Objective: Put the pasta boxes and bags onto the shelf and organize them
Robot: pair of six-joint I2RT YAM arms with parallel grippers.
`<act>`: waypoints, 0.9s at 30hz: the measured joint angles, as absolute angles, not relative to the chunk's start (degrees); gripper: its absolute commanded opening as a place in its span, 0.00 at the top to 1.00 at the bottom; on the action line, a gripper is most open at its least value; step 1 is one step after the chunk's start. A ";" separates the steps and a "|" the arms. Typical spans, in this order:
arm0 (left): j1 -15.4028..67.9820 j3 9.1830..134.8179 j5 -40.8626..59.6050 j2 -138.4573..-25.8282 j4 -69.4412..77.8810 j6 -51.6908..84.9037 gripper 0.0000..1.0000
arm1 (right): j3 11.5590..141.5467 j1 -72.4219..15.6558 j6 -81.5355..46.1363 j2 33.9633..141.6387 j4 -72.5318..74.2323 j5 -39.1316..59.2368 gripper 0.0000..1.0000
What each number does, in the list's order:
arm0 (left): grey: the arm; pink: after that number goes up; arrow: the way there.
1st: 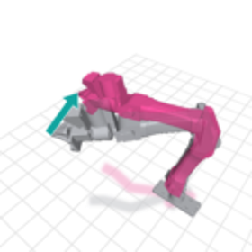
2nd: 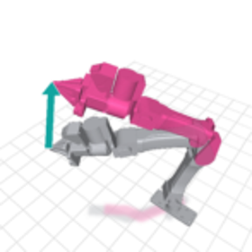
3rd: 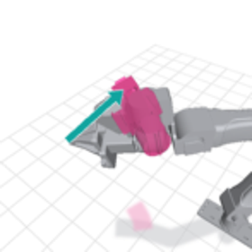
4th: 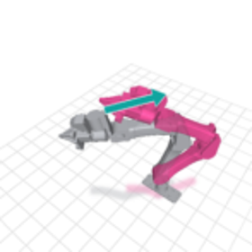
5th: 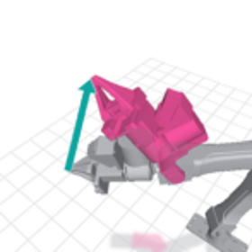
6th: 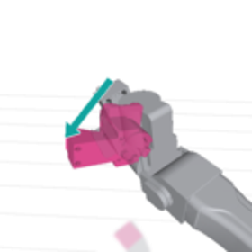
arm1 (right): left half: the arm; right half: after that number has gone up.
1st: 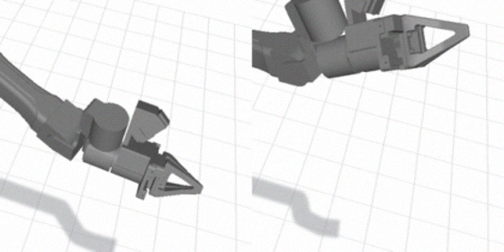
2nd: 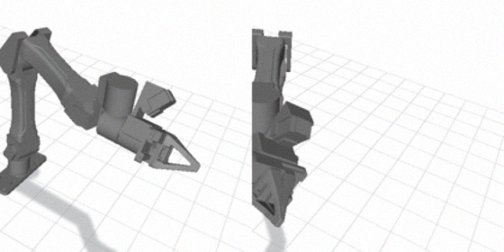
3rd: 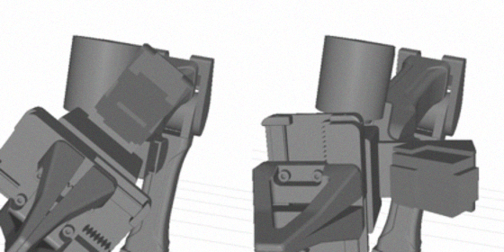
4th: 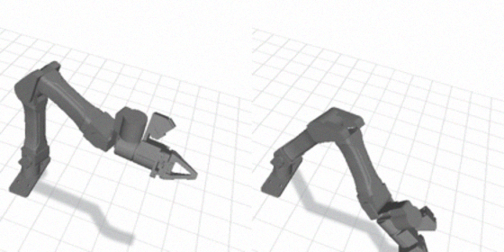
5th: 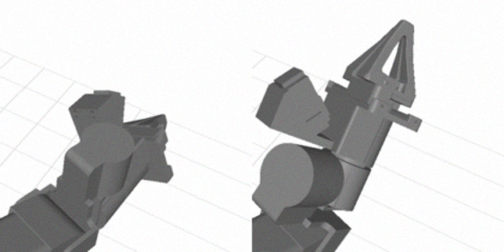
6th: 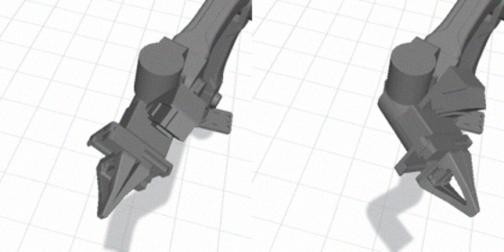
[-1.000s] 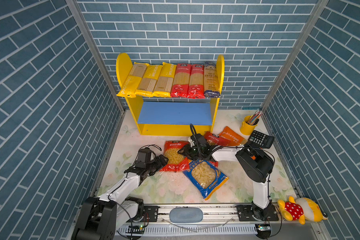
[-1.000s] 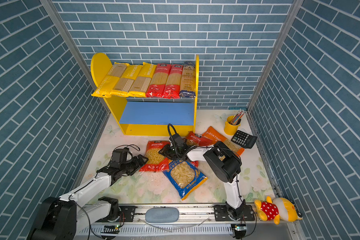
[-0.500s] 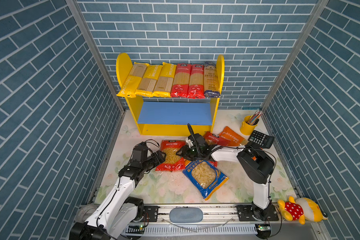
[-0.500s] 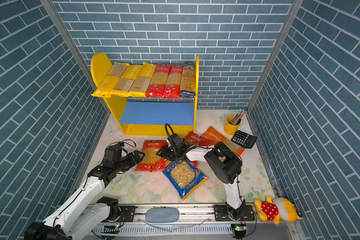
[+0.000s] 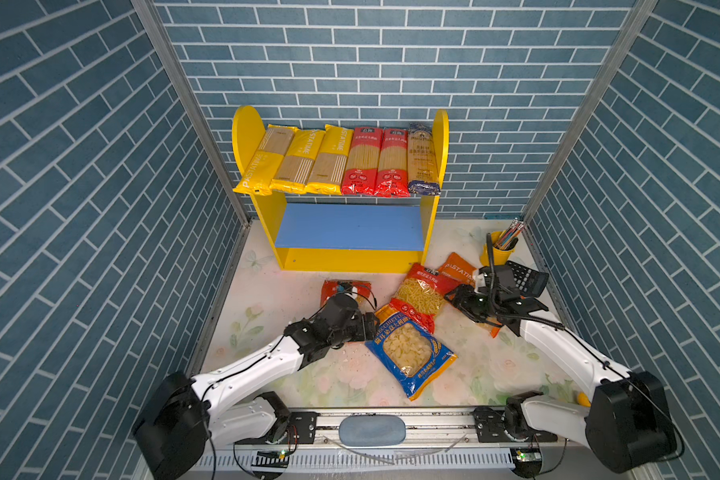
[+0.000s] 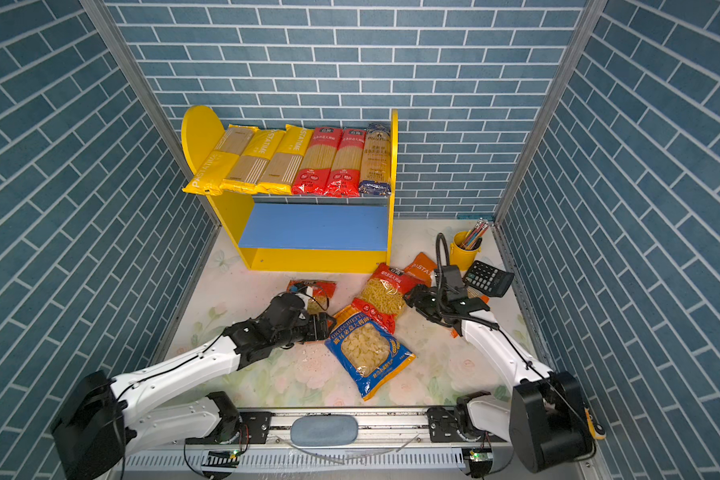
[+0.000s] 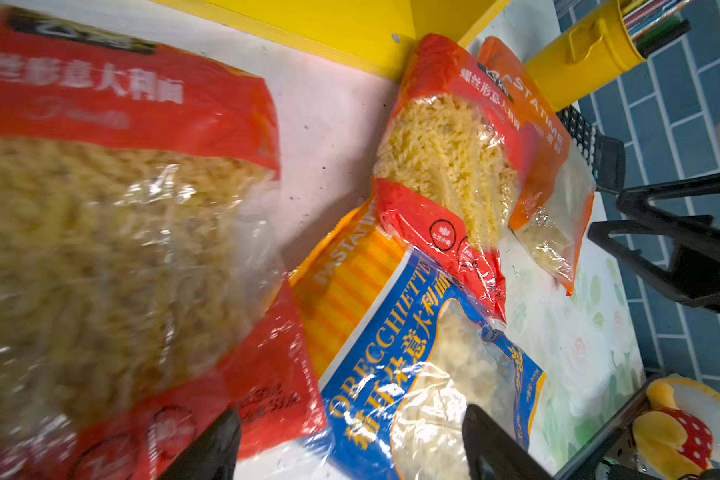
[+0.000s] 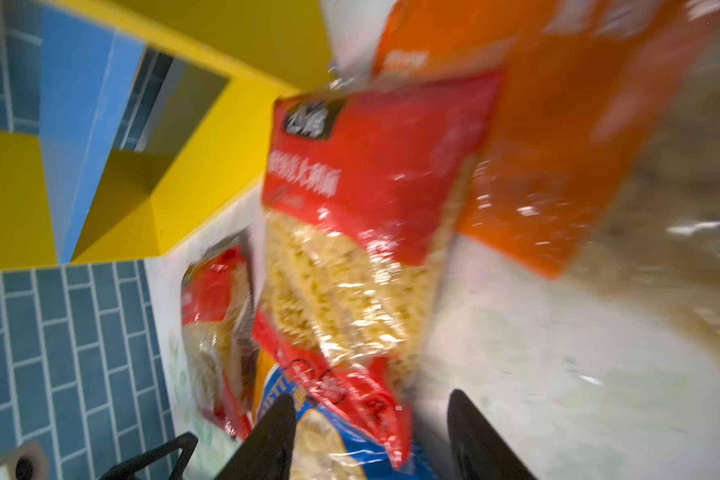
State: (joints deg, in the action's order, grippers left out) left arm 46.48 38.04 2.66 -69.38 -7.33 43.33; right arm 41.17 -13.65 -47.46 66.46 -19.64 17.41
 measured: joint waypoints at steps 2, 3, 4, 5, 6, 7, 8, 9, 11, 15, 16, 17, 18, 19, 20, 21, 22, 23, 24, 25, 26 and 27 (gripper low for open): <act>48.82 41.34 2.46 -74.65 -4.95 43.31 0.16 | 39.24 -7.38 -46.89 63.11 -22.22 15.49 0.31; 49.76 42.85 2.48 -76.73 -3.68 43.29 0.16 | 38.44 -4.80 -46.70 61.73 -23.33 14.57 0.28; 50.70 44.36 2.57 -78.78 -2.24 43.29 0.16 | 37.65 -1.87 -46.52 60.36 -24.69 13.10 0.24; 51.59 45.71 2.66 -80.84 -0.49 43.31 0.16 | 37.01 0.89 -46.48 59.44 -25.65 11.99 0.22; 52.18 46.61 2.85 -82.30 0.80 43.38 0.16 | 36.53 2.96 -46.39 58.92 -26.04 11.38 0.21; 52.73 47.40 3.16 -83.74 2.11 43.55 0.16 | 35.99 5.28 -46.46 58.65 -26.24 10.61 0.21; 53.25 48.05 3.60 -85.23 3.25 43.79 0.16 | 35.44 7.42 -46.50 58.83 -26.13 10.20 0.21; 53.60 48.42 3.95 -86.28 4.16 44.05 0.16 | 35.09 8.86 -46.54 59.29 -25.89 10.11 0.21; 54.15 48.73 4.56 -88.03 5.52 44.40 0.16 | 34.52 10.98 -46.65 61.73 -24.40 9.89 0.21; 54.33 48.38 4.84 -88.62 6.28 44.99 0.16 | 32.60 11.70 -46.96 67.85 -18.17 10.79 0.26; 54.33 48.07 4.71 -88.44 6.63 45.12 0.16 | 31.62 11.70 -47.24 68.93 -16.47 11.14 0.28; 54.33 47.75 4.54 -88.23 6.81 45.21 0.16 | 30.68 11.70 -47.68 69.60 -14.98 11.51 0.30; 54.33 47.42 4.40 -88.01 6.85 45.28 0.16 | 29.82 11.70 -47.77 70.02 -13.80 11.86 0.31; 54.33 47.09 4.21 -87.72 6.85 45.32 0.16 | 29.19 11.70 -47.79 70.32 -12.80 12.21 0.34; 54.30 46.89 4.08 -87.50 6.81 45.34 0.16 | 28.75 11.70 -47.79 70.78 -11.81 12.64 0.37; 54.28 46.83 3.99 -87.42 6.79 45.34 0.16 | 28.45 11.70 -47.99 71.24 -10.68 13.13 0.39; 54.26 46.83 3.90 -87.31 6.83 45.34 0.16 | 28.21 11.70 -48.05 71.75 -9.47 13.61 0.41; 54.22 46.83 3.88 -87.22 6.81 45.32 0.16 | 27.92 11.70 -48.16 72.31 -8.05 14.22 0.44; 54.15 46.83 3.88 -87.18 6.81 45.32 0.16 | 27.59 11.70 -48.23 72.71 -6.81 14.76 0.46; 54.04 46.83 3.86 -87.15 6.81 45.28 0.16 | 27.20 11.70 -48.23 72.86 -5.37 15.42 0.48; 53.91 46.83 3.86 -87.11 6.76 45.25 0.16 | 26.76 11.70 -48.34 72.86 -4.49 15.97 0.50; 53.78 46.83 3.84 -87.05 6.72 45.21 0.16 | 26.39 11.70 -48.47 72.84 -3.86 16.38 0.51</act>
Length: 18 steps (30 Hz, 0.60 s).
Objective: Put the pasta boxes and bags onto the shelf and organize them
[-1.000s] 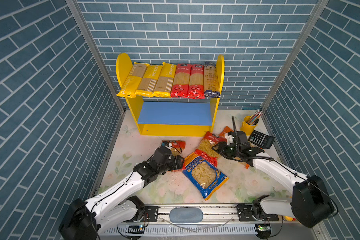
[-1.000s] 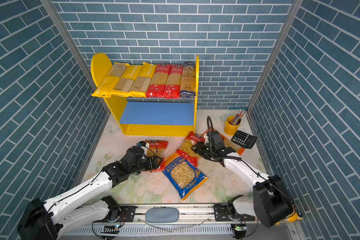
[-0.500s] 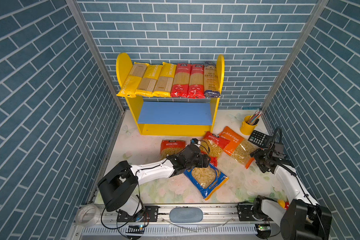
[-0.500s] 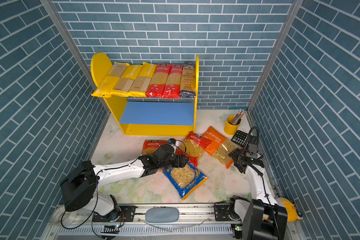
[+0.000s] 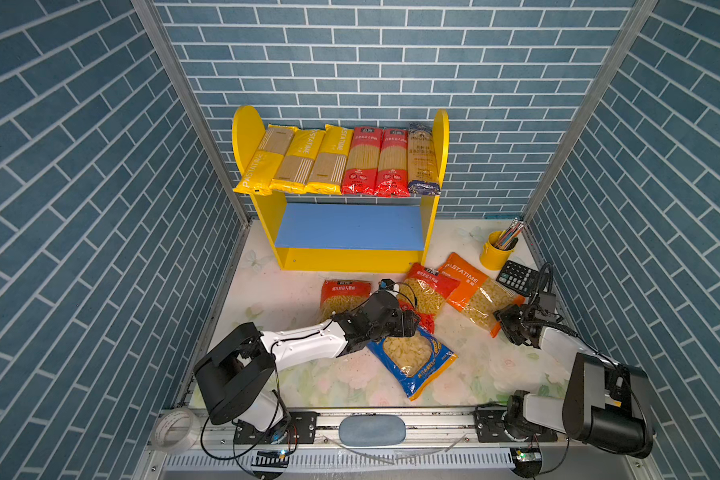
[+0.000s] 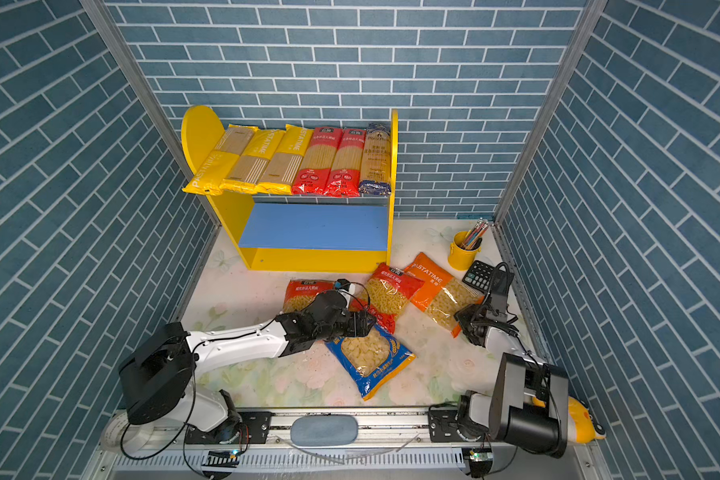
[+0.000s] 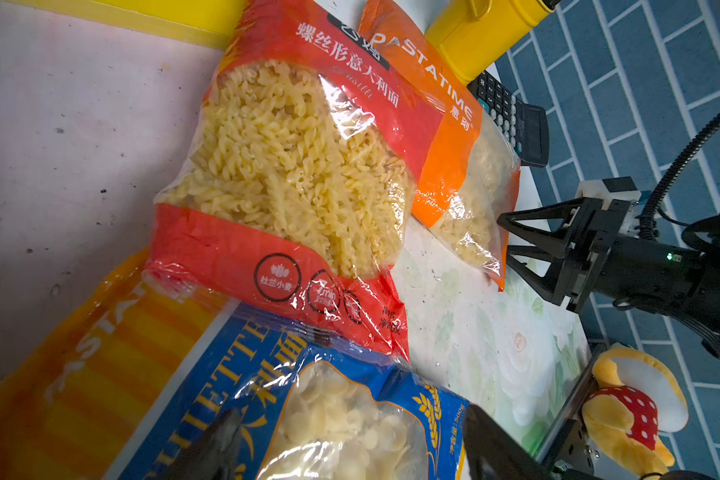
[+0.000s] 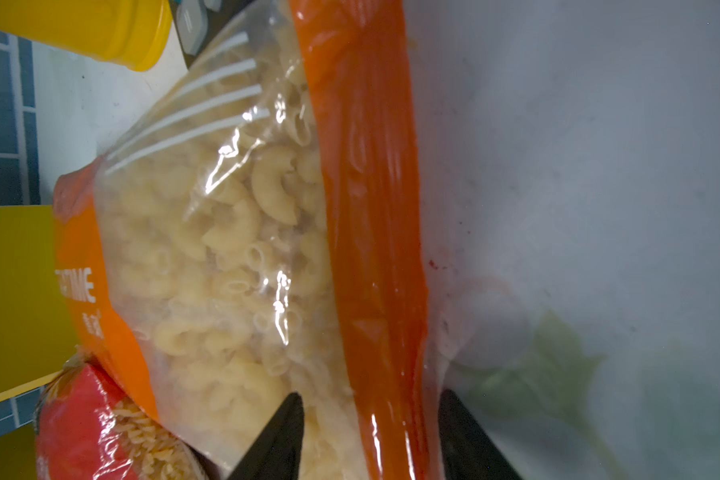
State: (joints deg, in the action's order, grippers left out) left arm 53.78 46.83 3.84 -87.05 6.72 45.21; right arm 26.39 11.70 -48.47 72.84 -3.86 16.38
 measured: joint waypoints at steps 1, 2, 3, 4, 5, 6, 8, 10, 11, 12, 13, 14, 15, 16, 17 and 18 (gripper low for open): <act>53.56 46.83 3.84 -86.94 6.52 45.17 0.16 | 26.13 11.70 -48.71 72.77 -3.51 16.78 0.50; 53.23 46.83 3.81 -86.65 6.13 45.08 0.16 | 26.02 11.70 -48.71 72.69 -3.42 17.12 0.48; 52.84 46.83 3.77 -86.26 5.58 44.95 0.16 | 26.02 11.70 -48.71 72.60 -3.40 17.37 0.44; 52.12 46.78 3.75 -85.49 4.82 44.69 0.15 | 26.04 11.68 -48.69 72.31 -3.53 17.58 0.40; 51.29 46.65 3.79 -84.58 4.10 44.42 0.15 | 26.04 11.64 -48.62 71.88 -3.99 17.65 0.37; 50.35 46.44 3.84 -83.57 3.64 44.16 0.15 | 26.13 11.29 -48.60 71.20 -4.84 17.47 0.35; 47.29 45.47 3.88 -80.36 2.02 43.33 0.15 | 27.07 8.54 -48.21 67.99 -9.74 14.50 0.31; 43.77 43.90 3.90 -76.75 0.49 42.50 0.15 | 29.50 2.98 -47.68 63.46 -15.92 9.76 0.30; 41.80 42.81 3.90 -74.78 -0.30 42.13 0.15 | 31.05 0.14 -47.48 61.08 -18.35 7.60 0.30; 39.64 41.65 3.92 -72.86 -1.06 41.82 0.15 | 32.69 -2.55 -47.46 59.16 -20.27 5.80 0.30; 37.26 40.21 4.01 -70.78 -1.91 41.50 0.14 | 34.81 -5.61 -47.42 57.34 -22.04 3.90 0.30; 34.89 38.79 4.05 -68.82 -3.01 41.21 0.14 | 36.80 -8.80 -47.42 56.42 -23.07 2.48 0.30; 32.75 37.52 4.03 -67.18 -4.08 40.99 0.13 | 38.22 -11.25 -47.48 56.36 -23.38 1.58 0.31; 30.30 36.18 3.95 -65.36 -5.65 40.69 0.12 | 39.48 -14.44 -47.48 56.62 -23.29 0.80 0.31; 27.64 34.74 3.88 -63.37 -7.22 40.42 0.10 | 40.53 -18.70 -47.59 57.82 -22.85 0.32 0.30; 25.80 33.74 3.81 -61.87 -8.58 40.25 0.08 | 41.23 -21.85 -47.62 59.11 -22.41 0.16 0.30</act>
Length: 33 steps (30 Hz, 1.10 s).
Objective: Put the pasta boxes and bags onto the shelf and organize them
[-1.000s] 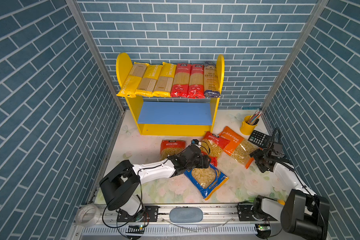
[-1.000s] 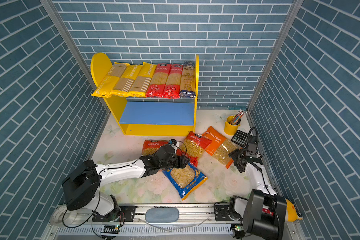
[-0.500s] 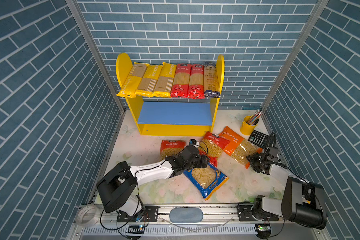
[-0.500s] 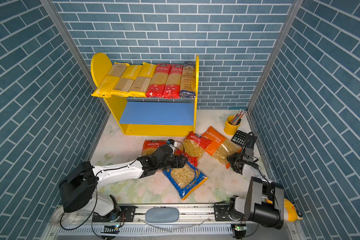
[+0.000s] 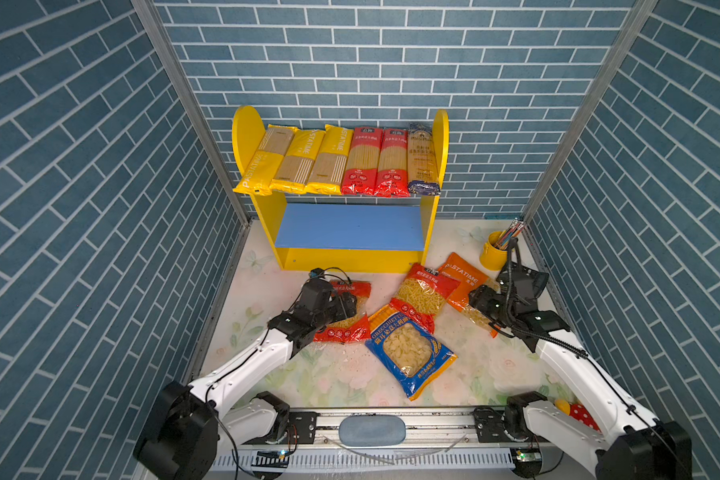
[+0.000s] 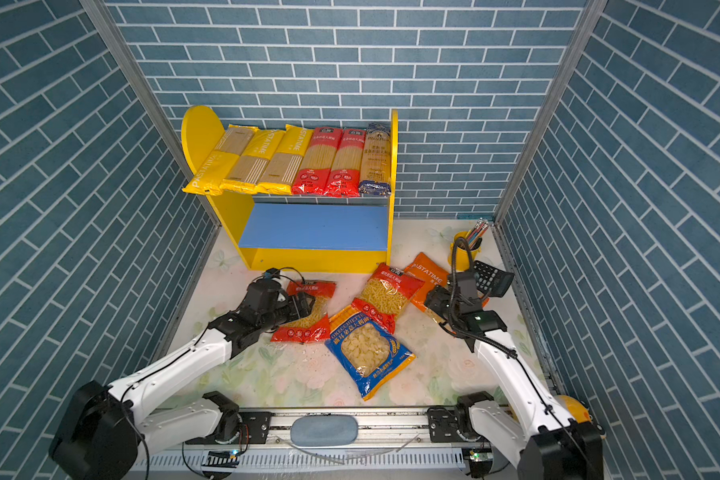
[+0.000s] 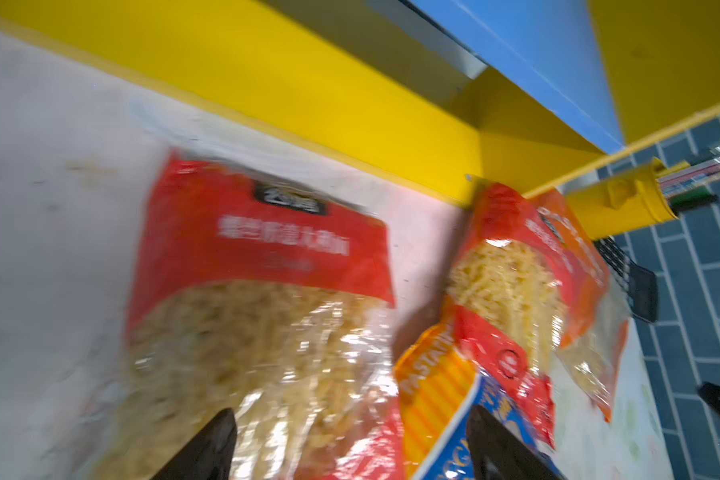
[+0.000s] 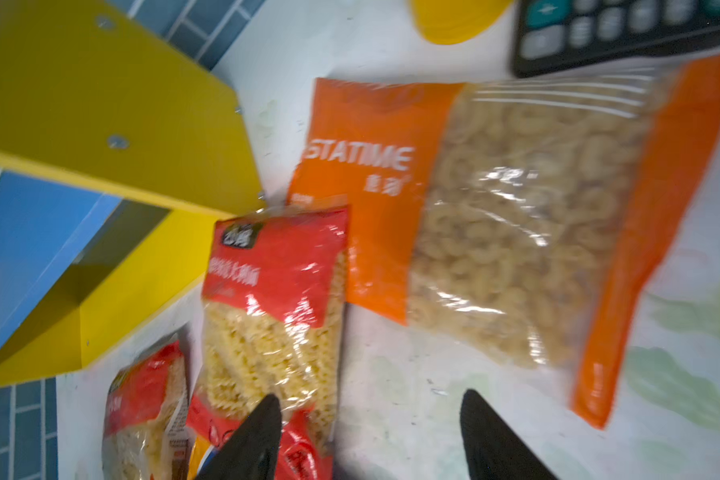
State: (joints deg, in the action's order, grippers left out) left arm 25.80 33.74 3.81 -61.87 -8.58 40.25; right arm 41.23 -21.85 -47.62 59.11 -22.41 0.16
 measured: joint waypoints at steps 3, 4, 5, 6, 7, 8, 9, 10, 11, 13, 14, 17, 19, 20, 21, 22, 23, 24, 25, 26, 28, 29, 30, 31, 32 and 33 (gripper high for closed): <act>19.81 30.96 3.75 -56.73 -13.41 40.18 0.05 | 45.76 -34.17 -47.62 68.23 -21.19 0.51 0.29; 17.65 29.95 3.86 -54.98 -14.98 40.29 0.04 | 48.29 -37.76 -47.62 72.42 -20.51 0.93 0.28; 16.05 29.12 3.99 -53.71 -16.10 40.42 0.04 | 50.72 -40.58 -47.55 76.05 -19.68 1.43 0.28; 14.39 28.01 4.14 -52.34 -17.10 40.69 0.03 | 53.15 -42.92 -47.55 79.44 -18.48 2.20 0.27; 12.99 26.65 4.34 -51.07 -18.00 41.12 0.02 | 55.83 -45.10 -47.57 83.02 -17.08 3.33 0.27; 12.29 25.52 4.56 -50.24 -18.74 41.58 0.02 | 57.87 -46.41 -47.62 85.73 -15.75 4.32 0.26; 11.88 24.29 4.91 -49.54 -19.59 42.00 0.01 | 60.40 -47.62 -47.72 89.14 -14.11 5.76 0.25; 11.77 23.22 5.39 -49.10 -20.32 42.33 0.02 | 62.85 -48.42 -47.77 92.44 -12.78 7.07 0.23; 11.75 22.31 5.87 -48.80 -20.71 42.70 0.02 | 64.75 -48.82 -47.81 94.98 -11.84 8.10 0.21; 11.70 20.21 7.53 -48.18 -20.80 43.72 0.02 | 68.86 -49.32 -48.27 100.92 -9.67 10.39 0.15; 11.66 19.09 8.29 -47.81 -20.03 44.34 0.02 | 70.30 -49.39 -48.60 103.22 -9.17 11.20 0.15; 11.64 15.38 11.00 -47.00 -15.00 46.72 0.09 | 75.35 -49.39 -49.45 111.33 -7.79 13.52 0.16; 11.64 13.65 12.91 -47.00 -10.41 48.16 0.14 | 77.97 -49.39 -49.91 116.01 -7.38 14.74 0.24; 11.64 13.17 13.72 -47.37 -8.69 48.58 0.16 | 78.85 -49.39 -50.70 117.58 -6.94 15.49 0.26; 11.64 12.71 14.61 -48.07 -6.72 49.12 0.18 | 79.94 -49.39 -51.16 119.13 -6.33 16.36 0.28; 11.64 12.25 15.42 -49.01 -4.43 49.56 0.21 | 80.53 -49.39 -51.37 120.01 -5.45 16.97 0.29; 11.64 11.99 16.05 -49.82 -2.79 49.82 0.23 | 80.90 -49.39 -51.81 120.66 -4.71 17.50 0.32; 11.64 11.60 16.86 -50.83 -0.71 50.28 0.27 | 80.95 -49.39 -52.27 121.05 -3.79 18.09 0.36; 11.64 11.16 17.74 -52.10 1.63 50.83 0.33 | 80.95 -49.39 -52.75 121.30 -3.07 18.55 0.42; 11.64 10.79 18.35 -53.04 3.44 51.11 0.39 | 80.93 -49.39 -53.28 121.40 -2.31 18.87 0.47; 11.64 10.39 19.68 -54.72 6.52 52.23 0.50 | 80.42 -49.34 -54.81 121.40 0.78 19.40 0.59; 11.64 10.39 20.08 -55.02 7.22 52.14 0.55 | 80.05 -49.32 -55.55 121.40 2.35 19.57 0.64; 11.64 10.39 20.43 -55.07 7.97 52.64 0.59 | 79.50 -49.23 -56.16 121.40 4.10 19.75 0.69; 11.62 10.39 20.67 -54.89 8.43 52.75 0.63 | 78.96 -49.17 -56.66 121.38 5.54 19.90 0.73; 11.64 10.48 20.75 -54.59 8.58 52.71 0.66 | 78.50 -49.10 -57.08 121.36 6.76 20.05 0.76; 11.64 10.63 20.82 -54.08 8.67 52.62 0.70 | 78.13 -48.93 -57.36 121.32 7.79 20.23 0.79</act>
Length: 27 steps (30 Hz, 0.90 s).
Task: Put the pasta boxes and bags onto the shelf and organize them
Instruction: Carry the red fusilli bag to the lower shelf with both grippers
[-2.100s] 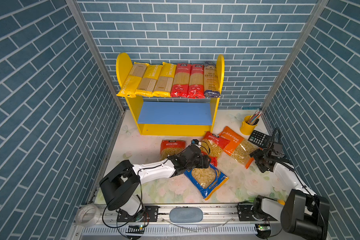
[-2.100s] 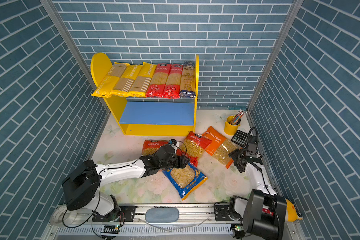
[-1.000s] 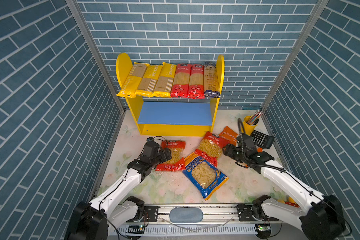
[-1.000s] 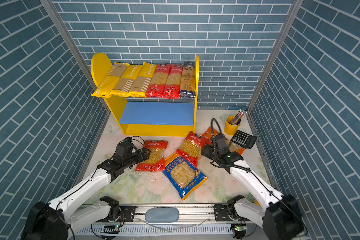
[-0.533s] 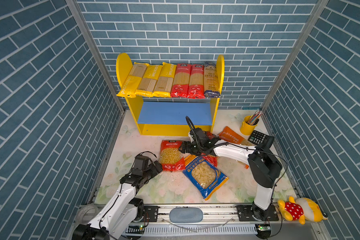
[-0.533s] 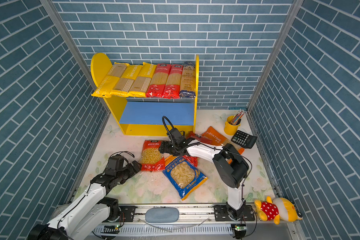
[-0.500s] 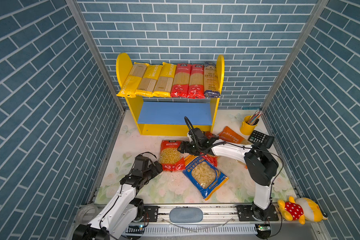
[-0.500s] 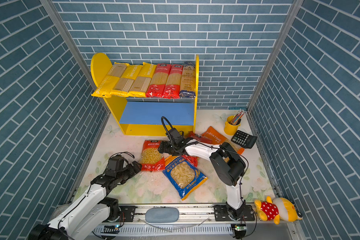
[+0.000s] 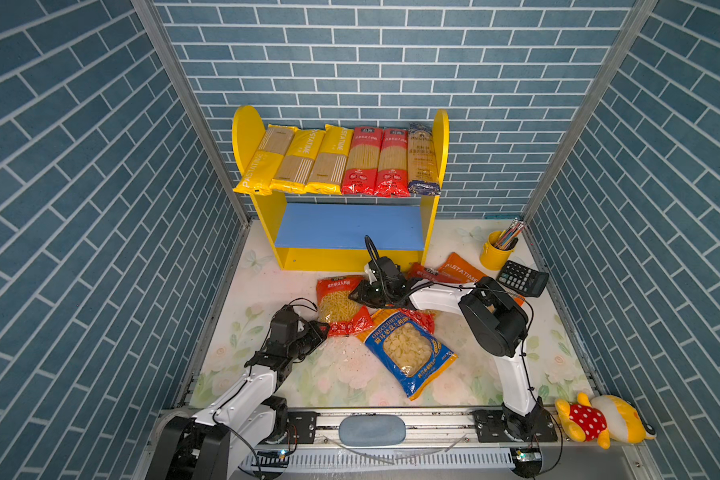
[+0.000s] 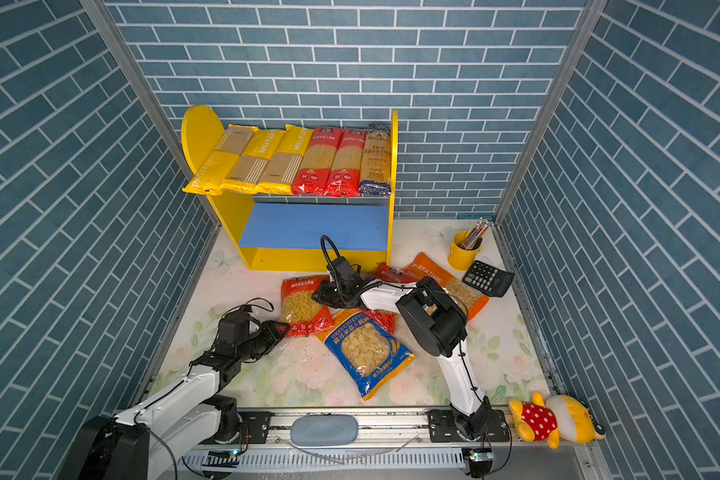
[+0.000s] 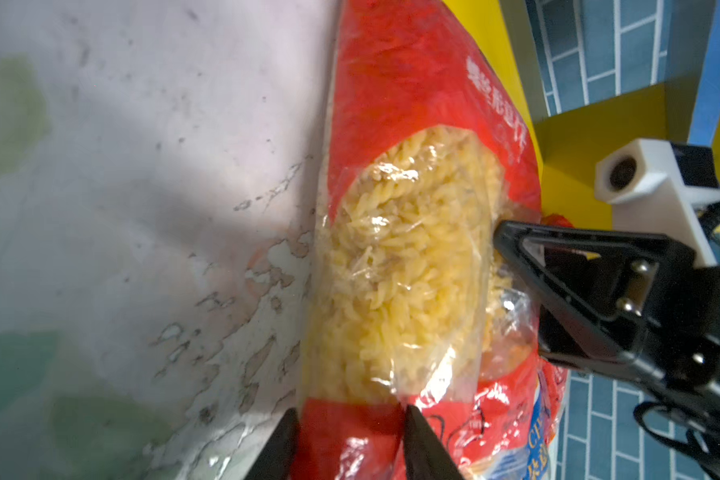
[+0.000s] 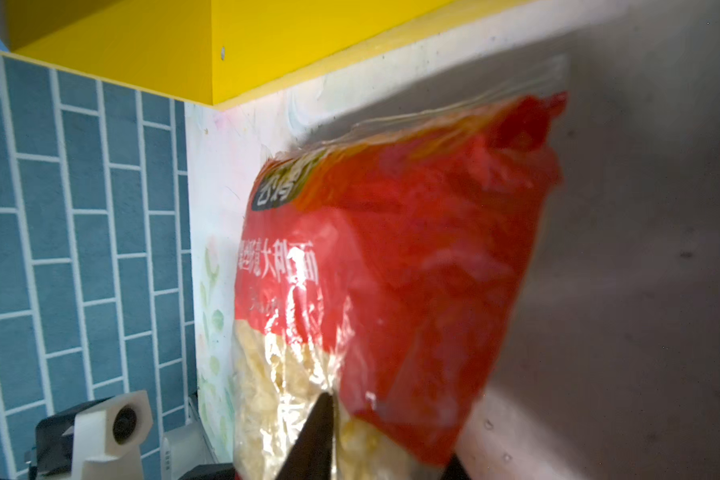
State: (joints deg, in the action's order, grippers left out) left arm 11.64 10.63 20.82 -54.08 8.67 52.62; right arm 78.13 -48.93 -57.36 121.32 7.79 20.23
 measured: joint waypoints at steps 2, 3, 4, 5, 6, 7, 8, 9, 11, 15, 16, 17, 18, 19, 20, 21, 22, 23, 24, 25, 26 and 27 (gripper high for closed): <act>11.64 11.14 20.80 -52.62 8.43 52.36 0.76 | 77.58 -48.60 -57.78 121.10 9.50 20.36 0.81; 11.64 11.49 20.78 -51.83 8.14 52.12 0.78 | 77.34 -48.45 -57.87 120.95 10.20 20.36 0.82; 11.64 11.92 20.75 -51.05 7.60 51.86 0.81 | 77.08 -48.29 -58.17 120.73 10.92 20.38 0.83; 11.64 12.32 20.69 -50.33 7.14 51.53 0.82 | 76.86 -48.21 -58.30 120.53 11.51 20.40 0.83; 11.64 12.78 20.64 -49.34 6.57 51.22 0.83 | 76.64 -48.12 -58.39 120.25 12.08 20.45 0.84; 11.64 13.15 20.64 -48.31 5.89 50.76 0.85 | 76.51 -48.07 -58.59 119.98 12.58 20.49 0.86; 11.64 13.47 20.62 -47.46 5.17 50.37 0.88 | 76.42 -48.03 -58.74 119.77 12.95 20.53 0.88; 11.62 13.98 20.62 -46.46 3.95 49.95 0.93 | 76.38 -48.03 -58.87 119.37 13.26 20.71 0.90; 11.64 15.07 20.62 -44.73 1.74 48.69 0.97 | 76.34 -48.05 -59.13 118.50 13.45 21.04 0.94; 11.60 17.23 20.62 -40.73 -2.55 47.13 0.98 | 76.34 -48.05 -59.13 115.96 13.52 21.71 0.96; 11.60 17.98 20.62 -39.42 -3.79 46.70 0.98 | 76.34 -48.05 -59.09 115.09 13.52 21.89 0.97; 11.60 18.65 20.60 -38.37 -4.89 46.41 0.98 | 76.34 -48.05 -59.02 114.28 13.47 21.96 0.98; 11.60 19.46 20.58 -37.08 -5.98 46.04 0.99 | 76.34 -48.05 -58.78 113.38 13.47 22.09 0.98; 11.60 20.18 20.56 -35.75 -6.79 45.65 1.00 | 76.34 -48.05 -58.48 112.36 13.47 22.20 0.99; 11.60 20.93 20.56 -34.63 -7.57 45.32 1.00 | 76.34 -48.05 -58.15 111.55 13.47 22.26 0.99; 11.60 21.89 20.49 -33.58 -8.43 44.99 1.00 | 76.34 -48.05 -57.91 110.52 13.47 22.37 1.00; 11.60 22.96 20.45 -32.64 -9.19 44.45 1.00 | 76.36 -48.05 -57.45 109.54 13.47 22.41 1.00; 11.60 23.66 20.43 -32.10 -9.50 44.12 1.00 | 76.42 -48.05 -56.95 108.79 13.47 22.44 1.00; 11.60 24.45 20.40 -31.46 -9.58 43.59 1.00 | 76.42 -48.05 -56.47 107.96 13.61 22.44 1.00; 11.60 25.04 20.23 -31.03 -9.30 42.96 1.00 | 76.44 -48.05 -55.77 107.15 13.67 22.35 1.00; 11.60 25.45 20.08 -30.83 -8.69 42.37 1.00 | 76.47 -48.03 -54.87 106.41 13.72 22.28 1.00; 11.62 25.65 19.88 -30.89 -7.97 41.78 1.00 | 76.58 -47.83 -54.00 105.84 13.69 22.20 1.00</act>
